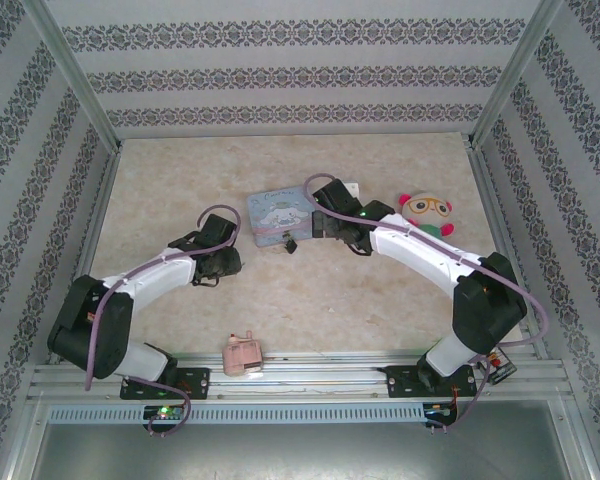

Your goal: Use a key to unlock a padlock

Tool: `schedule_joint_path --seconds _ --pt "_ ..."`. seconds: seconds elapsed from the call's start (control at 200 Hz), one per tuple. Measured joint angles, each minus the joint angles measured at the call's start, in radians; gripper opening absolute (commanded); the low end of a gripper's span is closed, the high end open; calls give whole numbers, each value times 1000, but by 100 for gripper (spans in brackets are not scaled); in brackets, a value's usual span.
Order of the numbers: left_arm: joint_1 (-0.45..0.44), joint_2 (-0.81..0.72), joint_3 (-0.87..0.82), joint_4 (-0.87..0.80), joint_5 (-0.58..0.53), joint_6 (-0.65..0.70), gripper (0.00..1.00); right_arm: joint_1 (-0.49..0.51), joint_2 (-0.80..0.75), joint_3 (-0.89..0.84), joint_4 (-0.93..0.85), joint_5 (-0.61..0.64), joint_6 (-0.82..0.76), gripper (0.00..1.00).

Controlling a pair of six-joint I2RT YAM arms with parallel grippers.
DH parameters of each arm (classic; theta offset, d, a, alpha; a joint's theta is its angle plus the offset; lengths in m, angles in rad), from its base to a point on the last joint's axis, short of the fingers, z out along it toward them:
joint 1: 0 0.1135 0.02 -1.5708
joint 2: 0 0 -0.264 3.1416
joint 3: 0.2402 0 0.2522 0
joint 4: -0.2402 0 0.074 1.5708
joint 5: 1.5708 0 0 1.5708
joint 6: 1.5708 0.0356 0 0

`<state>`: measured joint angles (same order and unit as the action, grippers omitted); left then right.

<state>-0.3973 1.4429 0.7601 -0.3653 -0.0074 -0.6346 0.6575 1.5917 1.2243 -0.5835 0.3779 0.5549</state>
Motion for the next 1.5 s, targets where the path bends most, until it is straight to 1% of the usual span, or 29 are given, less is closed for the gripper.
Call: schedule_joint_path --seconds 0.225,0.42,0.495,0.685,0.775,0.84,0.959,1.074,1.249,1.499 --pt "0 42 -13 32 38 -16 33 0 -13 -23 21 3 0 98" --pt "0 54 -27 53 43 -31 28 0 -26 -34 46 4 0 98" --pt "0 64 -30 62 45 -34 25 0 -26 -35 51 4 0 98" --pt "0 78 -30 70 42 -42 6 0 -26 -35 55 4 -1 98" --pt "-1 77 -28 74 32 -39 0 0 -26 -35 56 4 -1 98" --pt "-2 74 -28 73 21 -34 0 0 -28 -37 57 4 -1 98" --pt "-12 51 -27 60 -13 -19 0 0 -38 -39 57 4 0 98" --pt "-41 16 -12 41 -54 12 0 0 -49 -39 56 3 9 98" --pt "-119 -31 12 36 -137 92 0 0 -66 -56 53 -5 55 98" --pt "-237 -40 13 37 -314 207 0 0 -136 -126 26 -46 184 98"
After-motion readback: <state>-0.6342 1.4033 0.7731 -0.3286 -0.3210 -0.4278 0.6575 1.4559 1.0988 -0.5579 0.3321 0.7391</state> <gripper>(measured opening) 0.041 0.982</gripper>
